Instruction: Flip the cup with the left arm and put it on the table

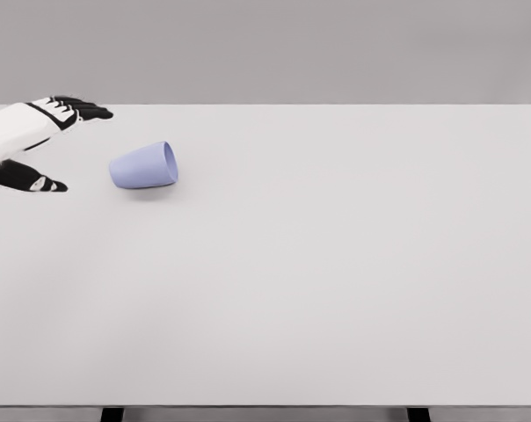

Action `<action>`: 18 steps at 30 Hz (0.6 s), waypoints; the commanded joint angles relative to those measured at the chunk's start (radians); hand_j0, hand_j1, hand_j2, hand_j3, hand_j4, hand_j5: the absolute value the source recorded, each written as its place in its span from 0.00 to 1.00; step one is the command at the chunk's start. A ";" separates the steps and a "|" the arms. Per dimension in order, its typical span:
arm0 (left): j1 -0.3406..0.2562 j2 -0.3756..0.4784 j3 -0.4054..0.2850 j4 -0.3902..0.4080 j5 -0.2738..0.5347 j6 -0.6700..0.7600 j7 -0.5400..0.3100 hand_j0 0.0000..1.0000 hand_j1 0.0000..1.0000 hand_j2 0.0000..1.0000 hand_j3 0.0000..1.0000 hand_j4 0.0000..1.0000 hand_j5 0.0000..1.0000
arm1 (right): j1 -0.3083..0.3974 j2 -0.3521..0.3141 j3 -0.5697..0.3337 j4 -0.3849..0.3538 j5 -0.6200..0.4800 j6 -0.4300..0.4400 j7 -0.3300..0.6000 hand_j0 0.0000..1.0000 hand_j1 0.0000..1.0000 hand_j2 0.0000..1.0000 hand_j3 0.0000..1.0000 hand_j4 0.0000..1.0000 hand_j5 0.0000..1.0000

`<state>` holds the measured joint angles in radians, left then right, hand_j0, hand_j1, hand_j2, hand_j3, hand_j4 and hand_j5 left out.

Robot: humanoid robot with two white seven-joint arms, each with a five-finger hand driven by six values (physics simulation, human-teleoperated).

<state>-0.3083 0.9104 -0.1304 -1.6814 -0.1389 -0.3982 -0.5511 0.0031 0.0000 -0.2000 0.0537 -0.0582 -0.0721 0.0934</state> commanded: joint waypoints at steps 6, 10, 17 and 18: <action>-0.071 -0.071 -0.031 -0.001 0.019 0.499 -0.060 1.00 1.00 1.00 1.00 1.00 1.00 | 0.000 0.000 -0.001 0.000 0.000 0.000 0.000 1.00 1.00 1.00 1.00 1.00 1.00; -0.090 -0.116 -0.106 -0.026 -0.002 0.542 -0.060 1.00 1.00 1.00 1.00 1.00 1.00 | 0.000 0.000 0.001 0.000 0.000 0.000 0.000 1.00 1.00 1.00 1.00 1.00 1.00; -0.160 -0.196 -0.173 -0.041 -0.044 0.849 -0.060 1.00 1.00 1.00 1.00 1.00 1.00 | 0.000 0.000 -0.001 0.000 0.000 0.000 0.000 1.00 1.00 1.00 1.00 1.00 1.00; -0.161 -0.214 -0.173 -0.044 -0.059 0.886 -0.060 1.00 1.00 1.00 1.00 1.00 1.00 | 0.000 0.000 0.001 0.000 0.000 0.000 0.000 1.00 1.00 1.00 1.00 1.00 1.00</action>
<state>-0.4724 0.7229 -0.2958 -1.7200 -0.1789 0.4098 -0.6111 0.0031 0.0000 -0.2003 0.0537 -0.0582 -0.0721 0.0934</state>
